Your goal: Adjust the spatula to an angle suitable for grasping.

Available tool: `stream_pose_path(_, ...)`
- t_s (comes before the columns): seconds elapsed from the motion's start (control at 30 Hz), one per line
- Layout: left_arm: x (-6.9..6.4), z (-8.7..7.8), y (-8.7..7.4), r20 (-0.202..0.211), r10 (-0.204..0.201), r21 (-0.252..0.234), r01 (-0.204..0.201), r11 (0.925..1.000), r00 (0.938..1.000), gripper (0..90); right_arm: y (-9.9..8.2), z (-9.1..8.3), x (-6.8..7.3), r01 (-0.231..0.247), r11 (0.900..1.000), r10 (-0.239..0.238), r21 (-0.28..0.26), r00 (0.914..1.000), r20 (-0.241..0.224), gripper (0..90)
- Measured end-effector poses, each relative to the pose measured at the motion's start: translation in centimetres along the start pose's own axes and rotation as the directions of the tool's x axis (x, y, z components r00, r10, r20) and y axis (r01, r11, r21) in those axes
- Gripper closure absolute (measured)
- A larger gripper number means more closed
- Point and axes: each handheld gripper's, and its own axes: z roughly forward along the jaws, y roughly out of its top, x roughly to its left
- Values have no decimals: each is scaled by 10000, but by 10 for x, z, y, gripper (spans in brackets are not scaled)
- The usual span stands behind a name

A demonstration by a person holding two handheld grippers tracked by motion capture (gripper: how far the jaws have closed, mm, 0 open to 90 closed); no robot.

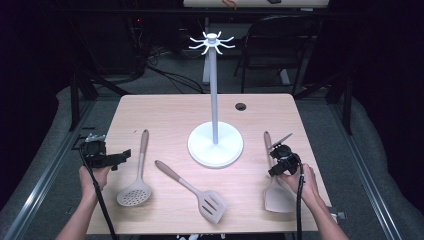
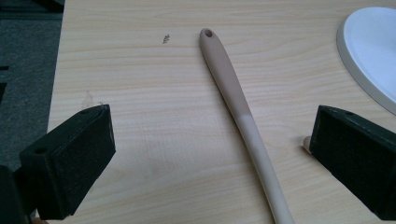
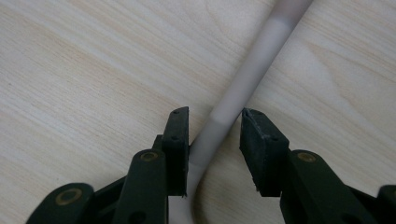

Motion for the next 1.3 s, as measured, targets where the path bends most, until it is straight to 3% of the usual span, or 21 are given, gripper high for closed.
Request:
stream_pose_path(0.3, 0, 0, 0, -7, -29, -36, 29, 10000, 10000, 2, -1, -2, 4, 338, 9988, -337, 363, 9994, -20, 686)
stream_pose_path(0.4, 0, 0, 0, -6, 9, -9, -9, 10000, 10000, 2, -4, -1, 4, 75, 9998, -74, 177, 10000, -52, 694)
stream_pose_path(0.47, -1, 0, 0, -67, 13, -25, -13, 10000, 10000, 2, -3, -4, 2, 336, 9981, -333, 525, 9994, -68, 690)
stream_pose_path(0.53, -1, 0, 0, -49, 25, -66, -25, 10000, 10000, 2, -4, -4, 2, -45, 10000, 45, 69, 10000, -73, 666)
stream_pose_path(0.77, -1, -1, 1, -60, 9, -32, -9, 10000, 10000, 2, 5, -11, -1, -213, 9997, 213, -115, 9998, 33, 604)
stream_pose_path(0.83, -1, -1, 1, -92, 14, -78, -14, 10000, 10000, 2, 8, -9, 0, -485, 9984, 487, -285, 9988, 38, 602)
stream_pose_path(0.9, -1, -1, 1, -77, 37, -78, -38, 10000, 10000, 2, 13, -8, -1, -292, 9996, 292, 18, 9994, 176, 609)
stream_pose_path(1.27, -1, 0, 0, -40, 58, -11, -58, 10000, 10000, 2, 24, 4, -1, -732, 9972, 728, 123, 9968, 321, 659)
stream_pose_path(1.3, -1, 0, 1, -8, 73, 33, -73, 10000, 10000, 2, 24, 3, -2, -645, 9972, 634, 367, 9975, 324, 662)
